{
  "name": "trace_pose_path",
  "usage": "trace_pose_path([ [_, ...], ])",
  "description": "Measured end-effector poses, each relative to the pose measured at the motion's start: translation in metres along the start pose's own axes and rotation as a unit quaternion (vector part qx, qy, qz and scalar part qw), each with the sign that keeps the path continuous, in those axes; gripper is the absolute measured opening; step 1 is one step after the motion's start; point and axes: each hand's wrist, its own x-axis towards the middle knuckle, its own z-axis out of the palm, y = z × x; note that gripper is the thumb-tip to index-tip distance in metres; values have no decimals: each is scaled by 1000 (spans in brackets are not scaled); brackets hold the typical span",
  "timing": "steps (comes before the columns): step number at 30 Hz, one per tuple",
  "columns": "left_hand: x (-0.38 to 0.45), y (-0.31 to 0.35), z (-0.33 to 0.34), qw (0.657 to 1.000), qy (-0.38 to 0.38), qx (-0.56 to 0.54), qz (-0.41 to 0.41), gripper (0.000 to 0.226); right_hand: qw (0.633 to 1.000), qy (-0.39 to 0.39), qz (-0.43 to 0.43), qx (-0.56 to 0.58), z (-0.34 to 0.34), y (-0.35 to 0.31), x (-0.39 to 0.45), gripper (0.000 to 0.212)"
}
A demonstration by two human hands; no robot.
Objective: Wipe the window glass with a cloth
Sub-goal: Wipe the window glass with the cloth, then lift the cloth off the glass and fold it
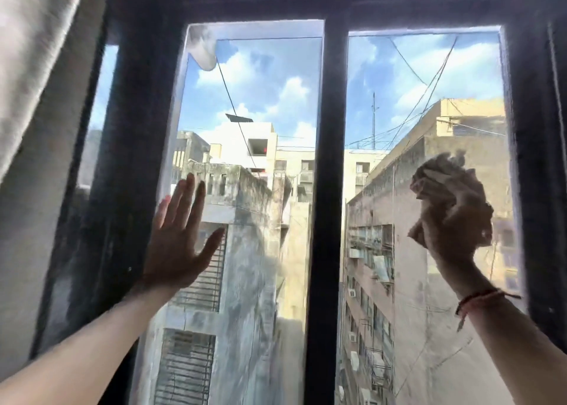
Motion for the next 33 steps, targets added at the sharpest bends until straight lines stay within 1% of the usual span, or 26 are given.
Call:
trace_pose_path([
  [1,0,-3,1,1000,4,-10,-15,88,996,17,52,68,7,-11,1,42],
  [2,-2,-5,3,1000,6,-14,-21,88,989,34,74,120,15,-27,-1,39],
  [3,-3,-8,4,1000,7,-12,-21,87,985,49,60,152,26,-45,-4,32],
  [4,-3,-9,6,1000,10,-11,-19,86,986,61,22,153,39,-65,-11,26],
  [5,-5,-11,7,1000,12,-11,-18,84,987,48,-37,148,55,-87,-20,25],
  [7,-6,-16,8,1000,20,-11,-18,82,982,-39,-145,118,90,-132,-39,25],
  [9,-6,-18,9,999,25,-13,-16,80,971,-131,-195,51,120,-158,-68,25],
  [11,-7,-19,10,999,28,-22,-17,77,960,-165,-226,0,135,-165,-100,29],
  [13,-5,-18,7,999,15,-25,-17,77,951,-186,-248,-11,135,-158,-138,32],
  [15,-3,-15,0,999,-18,-36,-29,77,938,-226,-263,-2,126,-152,-179,32],
  [17,-5,-7,-18,994,-72,-68,-54,76,925,-285,-250,18,113,-155,-204,29],
  [18,-10,-3,-29,988,-107,-91,-66,74,921,-319,-220,37,107,-161,-208,27],
  [19,-22,2,-41,980,-138,-122,-78,72,917,-356,-167,66,102,-169,-208,25],
  [20,-39,9,-55,967,-166,-167,-97,68,907,-395,-92,111,94,-178,-205,23],
  [21,-61,14,-72,947,-196,-222,-127,66,886,-431,6,168,85,-189,-203,19],
  [22,-89,17,-93,919,-224,-277,-167,66,850,-457,111,238,72,-203,-206,14],
  [23,-117,21,-114,887,-245,-330,-212,68,812,-462,189,304,60,-213,-215,11],
  [24,-143,27,-135,847,-264,-384,-254,73,777,-456,251,355,49,-220,-227,15],
  [26,-198,31,-178,753,-288,-481,-344,90,703,-443,368,418,26,-244,-271,28],
  [27,-226,34,-195,710,-292,-515,-380,90,664,-435,427,433,16,-254,-295,34],
  [28,-252,36,-210,676,-289,-533,-419,80,624,-438,469,446,7,-264,-322,41],
  [30,-324,38,-244,612,-277,-523,-525,59,524,-466,555,447,-16,-297,-396,46],
  [32,-397,40,-275,570,-268,-465,-622,49,476,-511,590,405,-45,-328,-475,45],
  [33,-442,39,-295,555,-272,-427,-660,46,465,-542,594,369,-65,-343,-520,44],
])
